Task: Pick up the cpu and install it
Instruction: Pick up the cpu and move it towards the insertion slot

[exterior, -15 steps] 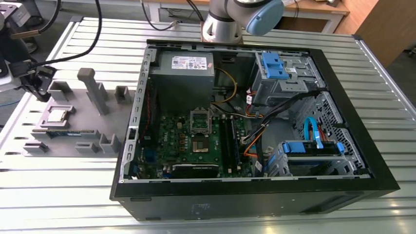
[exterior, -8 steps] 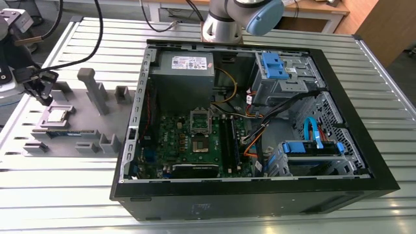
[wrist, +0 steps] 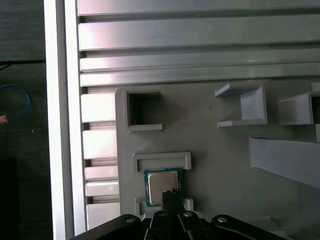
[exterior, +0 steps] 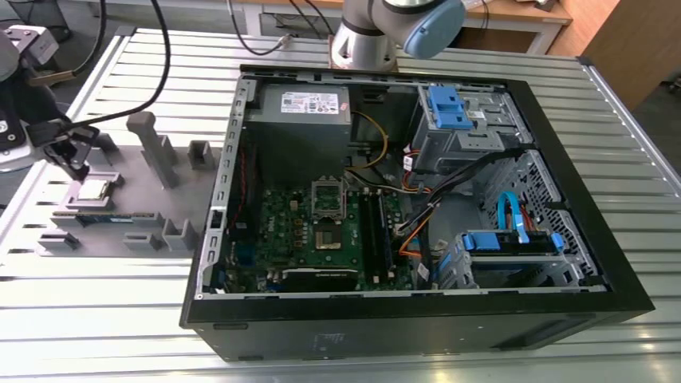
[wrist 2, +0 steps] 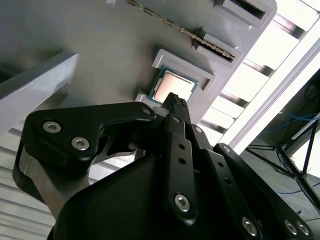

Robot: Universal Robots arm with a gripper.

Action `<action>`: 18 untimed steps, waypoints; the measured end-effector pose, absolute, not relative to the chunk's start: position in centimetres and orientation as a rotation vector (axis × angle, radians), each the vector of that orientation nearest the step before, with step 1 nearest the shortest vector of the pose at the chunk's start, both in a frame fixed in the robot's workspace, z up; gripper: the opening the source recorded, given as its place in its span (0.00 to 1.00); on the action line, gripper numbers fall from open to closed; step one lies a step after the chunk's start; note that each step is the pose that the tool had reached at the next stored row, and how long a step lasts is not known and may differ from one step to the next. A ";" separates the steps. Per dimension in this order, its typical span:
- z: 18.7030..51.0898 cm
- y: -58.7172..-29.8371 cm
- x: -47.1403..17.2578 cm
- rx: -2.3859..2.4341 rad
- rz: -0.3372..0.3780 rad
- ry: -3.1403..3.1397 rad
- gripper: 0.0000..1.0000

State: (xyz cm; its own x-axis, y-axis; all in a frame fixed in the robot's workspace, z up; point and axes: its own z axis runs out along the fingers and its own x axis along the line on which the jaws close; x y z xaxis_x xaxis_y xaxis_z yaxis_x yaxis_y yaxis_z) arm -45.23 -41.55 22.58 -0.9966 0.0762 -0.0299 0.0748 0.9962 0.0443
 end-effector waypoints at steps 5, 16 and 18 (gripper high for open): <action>21.7 -41.6 -45.2 0.117 0.067 3.109 0.11; 20.4 -41.6 -45.1 0.109 0.067 3.113 0.11; 20.2 -41.6 -45.1 0.105 0.067 3.113 0.11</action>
State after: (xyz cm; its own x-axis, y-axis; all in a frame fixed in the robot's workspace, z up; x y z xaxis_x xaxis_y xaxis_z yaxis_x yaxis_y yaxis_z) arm -45.08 -41.57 20.20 -0.9974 0.0680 -0.0249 0.0668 0.9968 0.0436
